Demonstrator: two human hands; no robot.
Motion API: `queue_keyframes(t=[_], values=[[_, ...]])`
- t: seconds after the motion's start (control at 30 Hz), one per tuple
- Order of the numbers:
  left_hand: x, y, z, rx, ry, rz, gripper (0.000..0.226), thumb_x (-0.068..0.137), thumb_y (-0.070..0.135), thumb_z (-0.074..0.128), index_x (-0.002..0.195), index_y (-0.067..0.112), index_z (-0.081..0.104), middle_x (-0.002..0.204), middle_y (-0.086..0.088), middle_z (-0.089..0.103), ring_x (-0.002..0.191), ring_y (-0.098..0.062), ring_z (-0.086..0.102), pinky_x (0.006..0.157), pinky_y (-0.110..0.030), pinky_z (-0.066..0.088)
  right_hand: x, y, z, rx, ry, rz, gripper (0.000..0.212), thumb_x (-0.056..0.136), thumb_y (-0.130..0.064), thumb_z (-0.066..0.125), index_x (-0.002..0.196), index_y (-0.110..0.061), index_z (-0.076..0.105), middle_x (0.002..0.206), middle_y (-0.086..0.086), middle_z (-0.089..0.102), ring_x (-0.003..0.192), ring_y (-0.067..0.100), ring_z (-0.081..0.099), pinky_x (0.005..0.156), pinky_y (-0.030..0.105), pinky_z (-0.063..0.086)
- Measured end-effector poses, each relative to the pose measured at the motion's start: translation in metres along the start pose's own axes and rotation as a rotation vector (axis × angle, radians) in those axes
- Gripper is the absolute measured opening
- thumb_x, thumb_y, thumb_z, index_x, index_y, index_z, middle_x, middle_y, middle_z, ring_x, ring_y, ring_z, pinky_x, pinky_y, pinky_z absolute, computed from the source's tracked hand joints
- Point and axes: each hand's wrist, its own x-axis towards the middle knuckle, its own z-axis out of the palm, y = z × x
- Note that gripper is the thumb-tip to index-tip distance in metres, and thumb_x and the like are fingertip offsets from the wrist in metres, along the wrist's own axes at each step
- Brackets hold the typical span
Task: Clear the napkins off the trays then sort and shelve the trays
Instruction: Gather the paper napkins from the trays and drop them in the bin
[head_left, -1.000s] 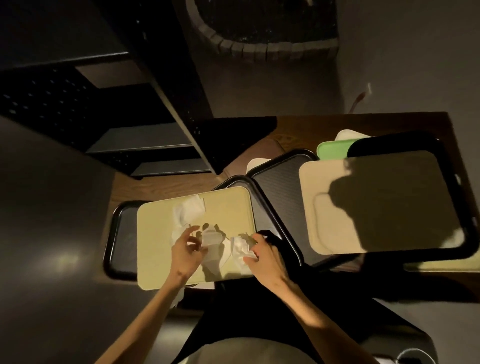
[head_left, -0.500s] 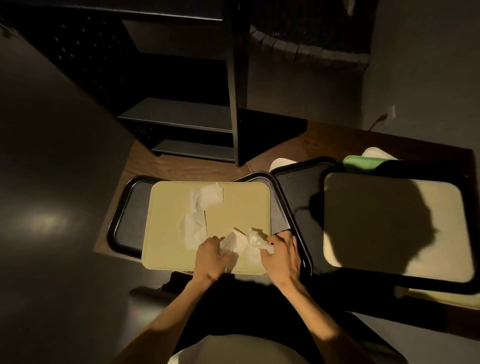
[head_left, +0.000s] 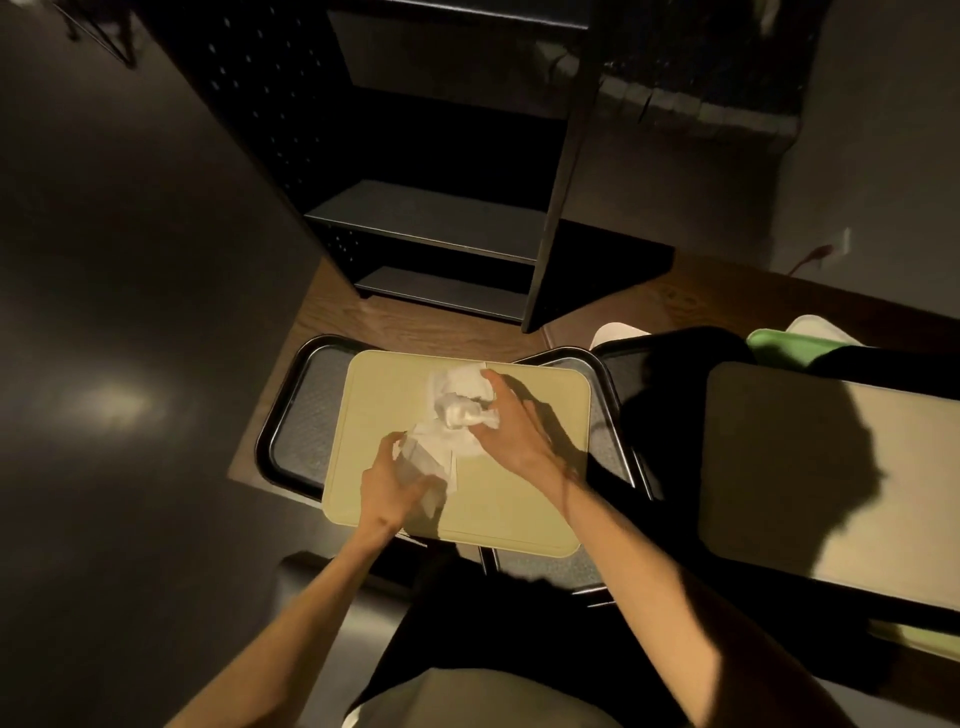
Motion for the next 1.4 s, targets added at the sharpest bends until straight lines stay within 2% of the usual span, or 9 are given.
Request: queue_keyframes(t=[0.13, 0.27, 0.43, 0.6, 0.73, 0.9, 1.1, 1.2, 1.4], values=[[0.005, -0.003, 0.002, 0.055, -0.038, -0.01, 0.058, 0.075, 0.023, 0.078, 0.127, 0.015, 0.053, 0.113, -0.007, 0.066, 0.104, -0.028, 0.062, 0.09, -0.034, 0.05, 0.032, -0.008, 0.023, -0.341, -0.032, -0.022, 0.075, 0.084, -0.01, 0.059, 0.147, -0.032, 0.026, 0.148, -0.005, 0.048, 0.115, 0.033, 0.06, 0.085, 0.037, 0.05], [0.002, -0.005, -0.001, 0.138, -0.052, -0.002, 0.024, 0.078, 0.031, 0.073, 0.089, 0.016, 0.059, 0.08, -0.002, 0.064, 0.075, -0.023, 0.061, 0.058, -0.023, 0.041, 0.036, -0.011, 0.031, -0.494, -0.04, 0.013, 0.071, 0.082, -0.008, 0.058, 0.146, -0.026, 0.031, 0.13, 0.004, 0.061, 0.103, 0.034, 0.064, 0.076, 0.032, 0.045], [0.0, -0.015, -0.013, 0.024, 0.015, -0.007, 0.016, 0.077, 0.029, 0.073, 0.079, 0.015, 0.065, 0.073, 0.0, 0.067, 0.068, -0.021, 0.062, 0.057, -0.026, 0.046, 0.031, -0.004, 0.034, -0.572, 0.028, -0.011, 0.04, 0.079, -0.012, 0.058, 0.119, -0.018, 0.056, 0.107, 0.009, 0.069, 0.095, 0.034, 0.066, 0.076, 0.035, 0.05], [0.007, -0.024, -0.033, -0.133, 0.014, -0.076, 0.028, 0.071, 0.04, 0.076, 0.085, 0.017, 0.069, 0.075, -0.006, 0.073, 0.063, -0.026, 0.071, 0.057, -0.042, 0.06, 0.024, 0.014, 0.028, -0.479, 0.035, 0.054, 0.027, 0.078, -0.024, 0.055, 0.104, -0.025, 0.065, 0.1, 0.005, 0.067, 0.091, 0.029, 0.063, 0.077, 0.036, 0.054], [0.008, -0.018, -0.05, -0.36, -0.005, -0.148, 0.022, 0.08, 0.024, 0.074, 0.099, 0.015, 0.066, 0.085, -0.012, 0.073, 0.07, -0.031, 0.071, 0.061, -0.042, 0.059, 0.018, 0.019, 0.03, -0.425, 0.138, 0.051, 0.021, 0.083, -0.038, 0.06, 0.086, -0.02, 0.069, 0.099, 0.004, 0.049, 0.098, 0.026, 0.049, 0.083, 0.033, 0.046], [0.021, -0.012, -0.067, -0.56, -0.07, -0.204, 0.031, 0.082, 0.018, 0.074, 0.11, 0.013, 0.063, 0.096, -0.017, 0.073, 0.082, -0.039, 0.072, 0.064, -0.047, 0.061, 0.002, -0.012, 0.044, 0.197, 0.019, 0.139, 0.032, 0.076, -0.013, 0.082, 0.103, -0.002, 0.069, 0.095, 0.001, 0.056, 0.087, 0.014, 0.054, 0.067, 0.005, 0.038], [0.051, -0.022, -0.098, -0.674, -0.082, -0.204, 0.028, 0.089, 0.012, 0.067, 0.116, 0.013, 0.062, 0.098, -0.013, 0.072, 0.079, -0.029, 0.07, 0.061, -0.04, 0.06, 0.01, -0.055, 0.105, 0.366, -0.109, 0.208, 0.048, 0.072, -0.029, 0.08, 0.114, -0.01, 0.065, 0.107, 0.007, 0.073, 0.098, 0.018, 0.068, 0.089, 0.035, 0.053], [0.067, -0.033, -0.133, -0.709, -0.093, -0.207, 0.026, 0.092, 0.015, 0.064, 0.118, 0.014, 0.064, 0.106, -0.015, 0.072, 0.089, -0.03, 0.07, 0.079, -0.047, 0.059, 0.029, -0.091, 0.141, 0.349, -0.086, 0.3, 0.071, 0.063, -0.041, 0.083, 0.123, -0.011, 0.06, 0.115, 0.005, 0.069, 0.109, 0.023, 0.065, 0.096, 0.038, 0.052], [0.103, -0.081, -0.234, -0.822, -0.023, -0.232, 0.035, 0.089, 0.009, 0.056, 0.124, 0.014, 0.057, 0.108, -0.017, 0.07, 0.089, -0.032, 0.069, 0.068, -0.039, 0.06, 0.069, -0.176, 0.209, 0.275, -0.025, 0.127, 0.026, 0.085, -0.023, 0.074, 0.099, -0.019, 0.053, 0.088, -0.012, 0.061, 0.083, 0.005, 0.062, 0.073, 0.017, 0.046]])
